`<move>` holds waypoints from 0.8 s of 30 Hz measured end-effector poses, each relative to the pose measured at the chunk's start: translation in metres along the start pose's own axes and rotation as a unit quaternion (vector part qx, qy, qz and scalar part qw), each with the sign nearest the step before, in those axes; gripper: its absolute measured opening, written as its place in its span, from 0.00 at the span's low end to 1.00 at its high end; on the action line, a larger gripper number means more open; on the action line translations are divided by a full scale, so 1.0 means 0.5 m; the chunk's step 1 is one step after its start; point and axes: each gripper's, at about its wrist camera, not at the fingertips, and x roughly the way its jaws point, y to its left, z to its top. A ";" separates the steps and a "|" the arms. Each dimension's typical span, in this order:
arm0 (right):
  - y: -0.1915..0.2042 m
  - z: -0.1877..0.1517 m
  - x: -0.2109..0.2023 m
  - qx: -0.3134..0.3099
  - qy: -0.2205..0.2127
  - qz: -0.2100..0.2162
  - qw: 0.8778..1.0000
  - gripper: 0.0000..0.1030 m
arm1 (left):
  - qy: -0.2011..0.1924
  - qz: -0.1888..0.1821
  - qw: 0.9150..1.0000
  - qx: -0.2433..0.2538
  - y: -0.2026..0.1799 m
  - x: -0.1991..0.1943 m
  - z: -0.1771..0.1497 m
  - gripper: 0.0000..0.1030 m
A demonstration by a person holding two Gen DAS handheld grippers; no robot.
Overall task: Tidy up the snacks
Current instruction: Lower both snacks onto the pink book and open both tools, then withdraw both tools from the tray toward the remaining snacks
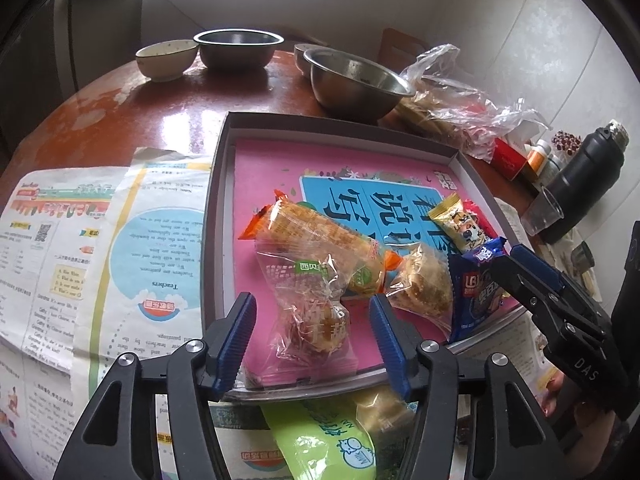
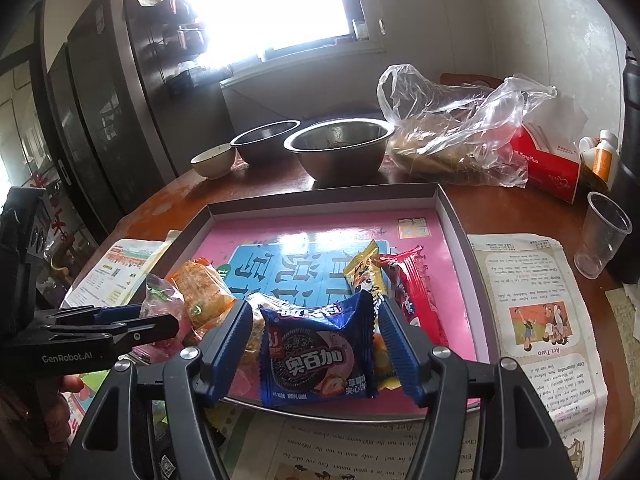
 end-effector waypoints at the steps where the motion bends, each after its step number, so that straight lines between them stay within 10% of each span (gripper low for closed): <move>1: 0.000 -0.001 -0.002 0.000 -0.001 0.001 1.000 0.63 | -0.001 0.001 1.000 0.000 0.001 -0.003 0.000 0.59; 24: 0.015 -0.002 -0.060 -0.006 -0.019 0.013 1.000 0.64 | -0.038 0.000 0.999 0.004 -0.010 -0.093 -0.009 0.70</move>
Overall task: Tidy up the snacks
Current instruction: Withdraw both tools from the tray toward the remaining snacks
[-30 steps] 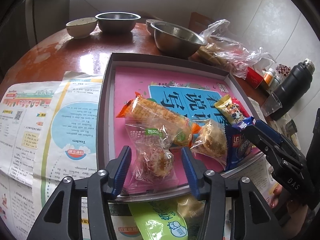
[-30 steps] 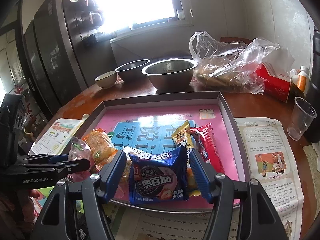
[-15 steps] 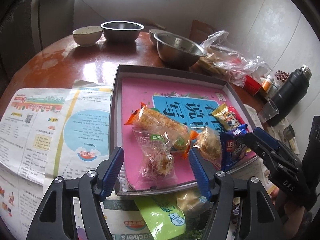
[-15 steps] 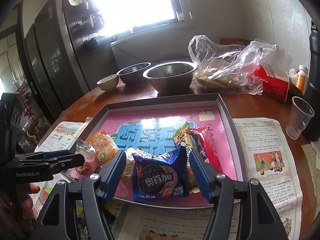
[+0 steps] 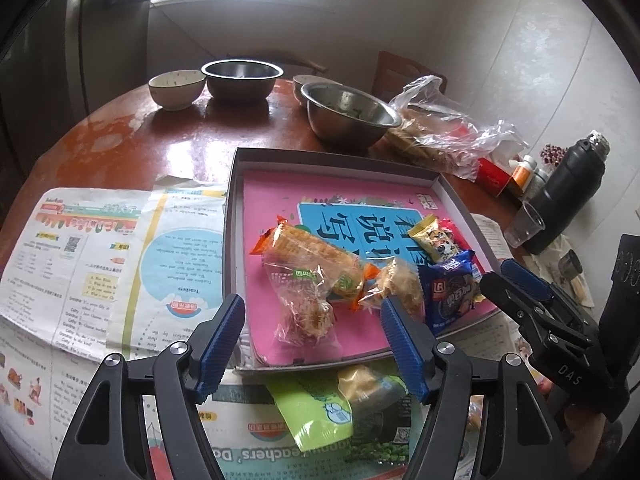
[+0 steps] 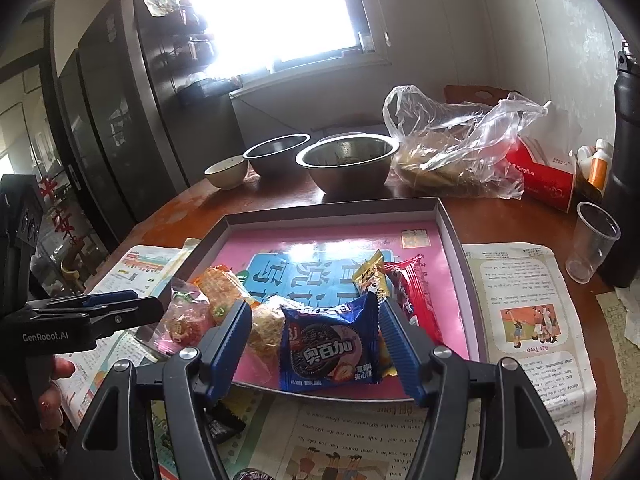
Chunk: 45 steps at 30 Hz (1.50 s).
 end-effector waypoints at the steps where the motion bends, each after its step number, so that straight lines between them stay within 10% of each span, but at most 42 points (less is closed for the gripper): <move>1: 0.001 -0.001 -0.003 -0.001 -0.001 0.000 1.000 0.64 | -0.001 0.001 1.000 0.000 0.000 -0.004 -0.001 0.70; 45: 0.068 -0.076 -0.110 -0.055 -0.013 0.033 0.998 0.64 | -0.008 0.000 1.000 0.000 -0.022 -0.100 -0.119 0.70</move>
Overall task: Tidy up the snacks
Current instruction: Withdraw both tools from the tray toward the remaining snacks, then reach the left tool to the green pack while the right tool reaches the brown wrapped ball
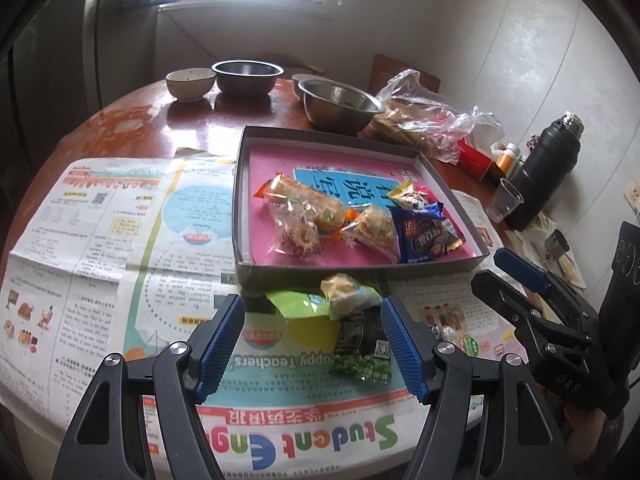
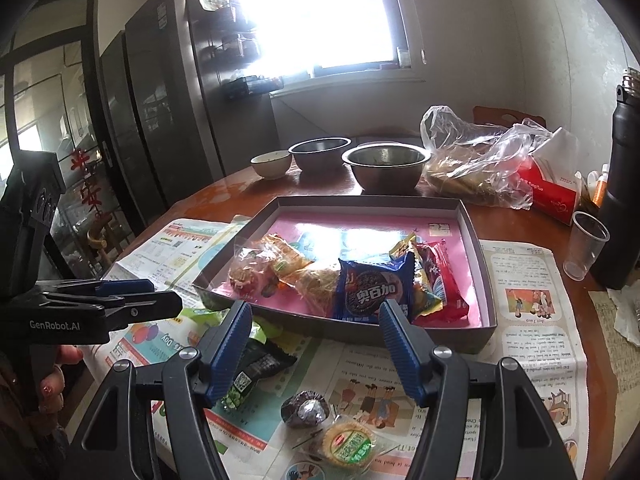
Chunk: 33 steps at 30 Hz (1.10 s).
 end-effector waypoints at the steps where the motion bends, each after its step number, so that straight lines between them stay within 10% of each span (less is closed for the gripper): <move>1: 0.002 -0.002 -0.002 -0.001 0.000 0.000 1.000 0.64 | 0.001 0.000 1.000 0.000 0.000 0.000 -0.002 0.70; 33: 0.002 -0.057 -0.002 -0.032 0.036 0.008 0.999 0.64 | 0.040 -0.023 0.999 -0.022 -0.032 0.046 -0.038 0.71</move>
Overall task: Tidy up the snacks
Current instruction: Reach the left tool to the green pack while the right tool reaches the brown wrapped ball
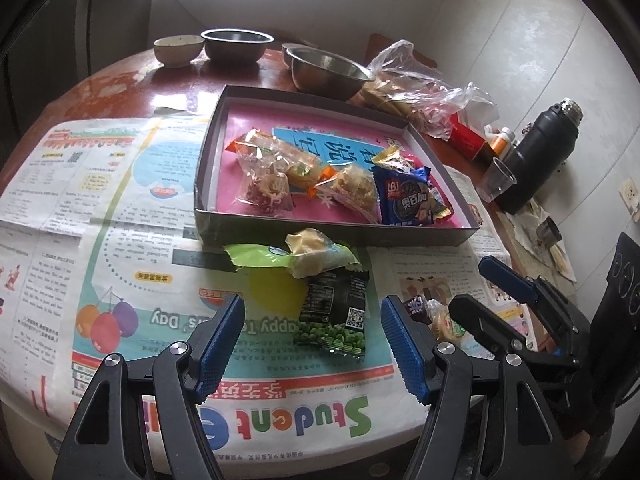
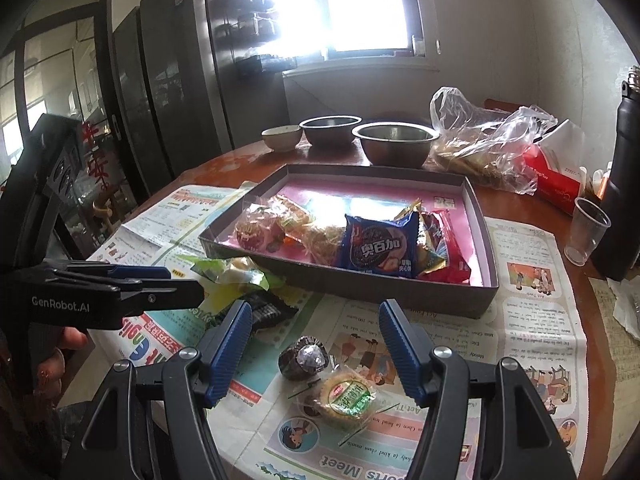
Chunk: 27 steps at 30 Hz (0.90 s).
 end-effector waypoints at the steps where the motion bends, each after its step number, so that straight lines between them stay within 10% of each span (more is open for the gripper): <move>1: 0.000 -0.002 0.002 -0.002 0.001 0.000 1.000 0.64 | 0.002 0.000 1.000 -0.001 0.000 0.003 0.000 0.71; 27: 0.069 -0.045 0.080 -0.139 0.056 -0.023 0.988 0.61 | 0.024 -0.005 0.999 -0.021 0.007 0.064 0.032 0.71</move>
